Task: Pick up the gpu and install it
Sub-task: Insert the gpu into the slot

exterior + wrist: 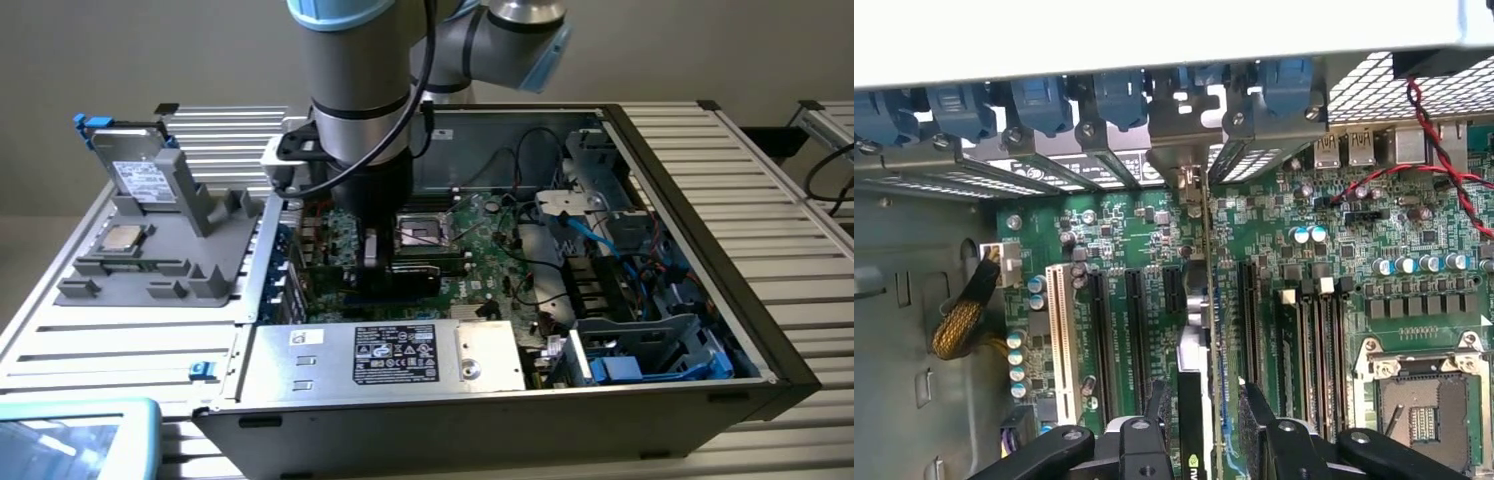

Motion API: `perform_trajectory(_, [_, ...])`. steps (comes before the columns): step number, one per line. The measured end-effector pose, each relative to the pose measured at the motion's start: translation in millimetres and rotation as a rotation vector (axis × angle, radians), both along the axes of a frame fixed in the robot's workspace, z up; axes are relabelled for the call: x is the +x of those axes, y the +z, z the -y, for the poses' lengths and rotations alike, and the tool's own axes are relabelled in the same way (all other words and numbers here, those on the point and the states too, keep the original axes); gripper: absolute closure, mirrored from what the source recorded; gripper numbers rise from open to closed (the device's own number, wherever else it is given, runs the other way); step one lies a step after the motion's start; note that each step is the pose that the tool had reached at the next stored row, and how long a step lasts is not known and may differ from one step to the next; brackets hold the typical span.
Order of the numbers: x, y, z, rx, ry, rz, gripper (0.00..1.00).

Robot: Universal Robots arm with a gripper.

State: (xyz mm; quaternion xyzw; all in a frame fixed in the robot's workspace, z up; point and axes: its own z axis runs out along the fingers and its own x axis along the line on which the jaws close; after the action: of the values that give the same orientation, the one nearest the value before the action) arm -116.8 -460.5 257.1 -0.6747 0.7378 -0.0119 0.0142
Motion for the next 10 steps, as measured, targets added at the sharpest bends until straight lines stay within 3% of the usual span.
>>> perform_trajectory(10, [-3.4,-1.4,-0.3,0.0001,0.0,0.0004,0.59])
